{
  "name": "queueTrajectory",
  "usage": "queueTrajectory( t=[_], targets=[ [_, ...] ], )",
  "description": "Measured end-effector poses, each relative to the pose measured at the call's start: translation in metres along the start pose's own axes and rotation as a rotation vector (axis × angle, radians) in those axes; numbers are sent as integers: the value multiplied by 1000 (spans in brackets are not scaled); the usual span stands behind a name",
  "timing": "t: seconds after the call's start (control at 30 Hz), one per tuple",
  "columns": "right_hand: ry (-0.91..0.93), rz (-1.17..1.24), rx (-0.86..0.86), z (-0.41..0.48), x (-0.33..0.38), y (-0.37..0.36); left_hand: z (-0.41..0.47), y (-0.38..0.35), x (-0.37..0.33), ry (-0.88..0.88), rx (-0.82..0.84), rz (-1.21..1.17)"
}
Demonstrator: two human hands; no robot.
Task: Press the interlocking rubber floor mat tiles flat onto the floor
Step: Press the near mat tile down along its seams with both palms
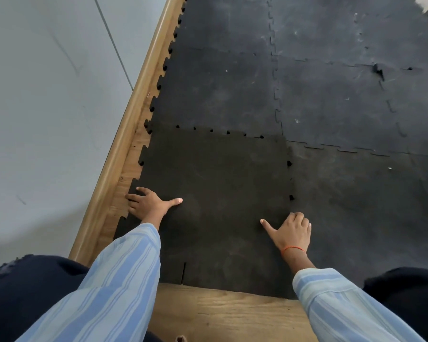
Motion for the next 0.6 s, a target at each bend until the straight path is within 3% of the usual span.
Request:
queueTrajectory(
  t=[0.6],
  targets=[
    [-34,384,78,7,-3,5,-6,-4,12,18,-12,9]
  ],
)
Point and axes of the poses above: each hand's wrist, its own z-axis towards the middle knuckle, its own y-axis out of the back of the hand, x = y × z, the point moved 1 cm from there along z, towards the middle knuckle, and after that the axes turned 1 degree about x, right-handed, at the moved point
